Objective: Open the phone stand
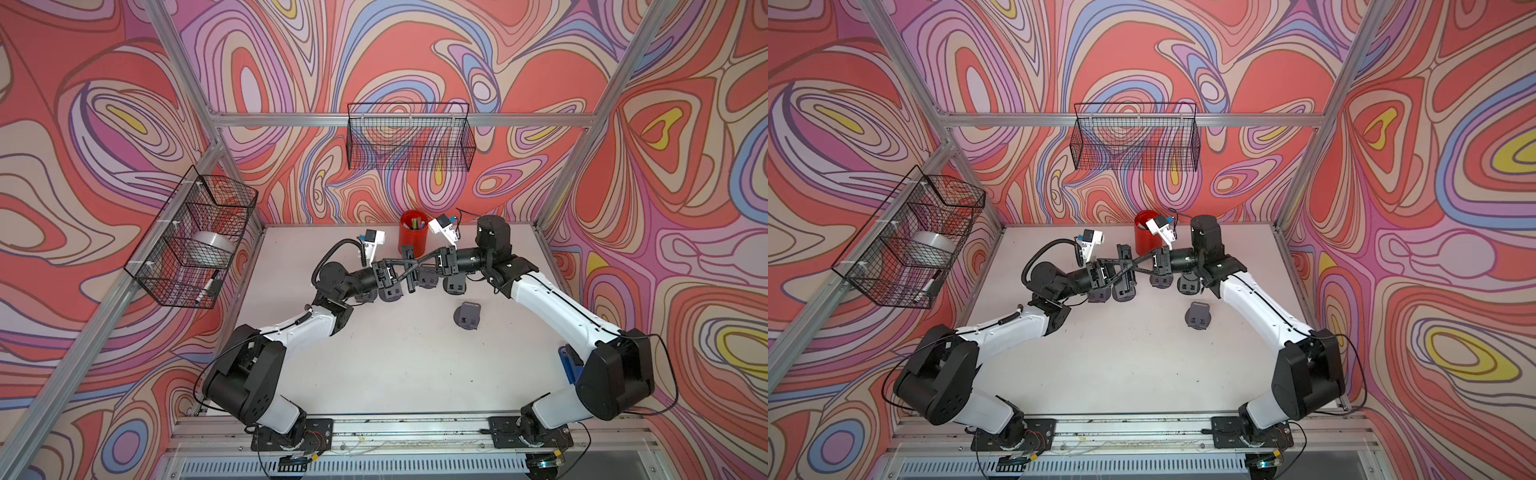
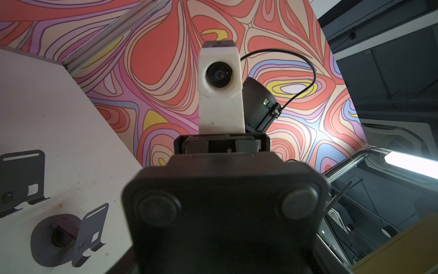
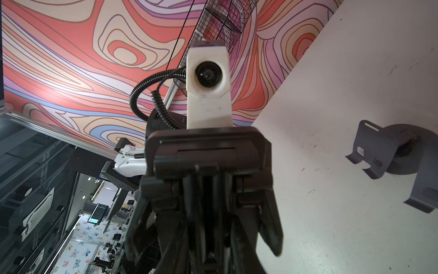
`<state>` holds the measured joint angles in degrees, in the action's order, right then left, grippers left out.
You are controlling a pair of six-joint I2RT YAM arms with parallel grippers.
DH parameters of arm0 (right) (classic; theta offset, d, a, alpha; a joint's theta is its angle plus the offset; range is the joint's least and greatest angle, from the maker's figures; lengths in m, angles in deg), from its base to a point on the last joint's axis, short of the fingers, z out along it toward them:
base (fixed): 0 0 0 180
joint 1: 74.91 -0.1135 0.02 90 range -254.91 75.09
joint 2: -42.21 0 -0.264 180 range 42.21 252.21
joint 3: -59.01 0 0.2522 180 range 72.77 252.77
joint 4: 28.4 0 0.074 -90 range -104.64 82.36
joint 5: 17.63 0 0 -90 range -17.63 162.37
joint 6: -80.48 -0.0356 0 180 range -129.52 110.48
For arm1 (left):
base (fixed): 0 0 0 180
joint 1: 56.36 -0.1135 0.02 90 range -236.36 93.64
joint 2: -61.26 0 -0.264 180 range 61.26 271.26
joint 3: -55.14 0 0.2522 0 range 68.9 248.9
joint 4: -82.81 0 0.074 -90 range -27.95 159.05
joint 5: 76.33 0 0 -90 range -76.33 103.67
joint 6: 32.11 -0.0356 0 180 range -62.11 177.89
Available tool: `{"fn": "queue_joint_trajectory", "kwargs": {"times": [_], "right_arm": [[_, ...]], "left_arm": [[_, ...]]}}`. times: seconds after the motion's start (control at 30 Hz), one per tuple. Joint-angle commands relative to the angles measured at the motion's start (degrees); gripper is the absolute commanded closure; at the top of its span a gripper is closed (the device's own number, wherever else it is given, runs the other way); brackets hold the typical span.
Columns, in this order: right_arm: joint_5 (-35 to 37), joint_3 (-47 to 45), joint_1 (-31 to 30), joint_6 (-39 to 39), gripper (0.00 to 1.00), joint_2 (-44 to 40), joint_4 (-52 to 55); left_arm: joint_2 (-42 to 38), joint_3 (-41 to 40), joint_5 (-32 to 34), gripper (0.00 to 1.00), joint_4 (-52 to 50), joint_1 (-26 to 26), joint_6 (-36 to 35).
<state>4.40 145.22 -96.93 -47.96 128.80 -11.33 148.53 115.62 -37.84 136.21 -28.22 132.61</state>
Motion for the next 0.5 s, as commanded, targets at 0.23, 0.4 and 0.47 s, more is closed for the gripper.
{"fn": "queue_joint_trajectory", "kwargs": {"times": [0.23,0.4,0.47], "right_arm": [[-0.4,2.6,0.1,1.0,1.0,-0.4,1.4],[-0.8,4.2,0.1,3.5,1.0,0.1,4.9],[-1.1,4.7,0.5,5.0,1.0,0.3,6.7]], "left_arm": [[0.4,2.2,-2.9,0.78,5.9,0.4,0.6],[0.5,2.9,-4.5,0.88,5.5,0.4,0.7],[0.4,3.1,-5.2,0.9,5.3,0.2,0.7]]}}
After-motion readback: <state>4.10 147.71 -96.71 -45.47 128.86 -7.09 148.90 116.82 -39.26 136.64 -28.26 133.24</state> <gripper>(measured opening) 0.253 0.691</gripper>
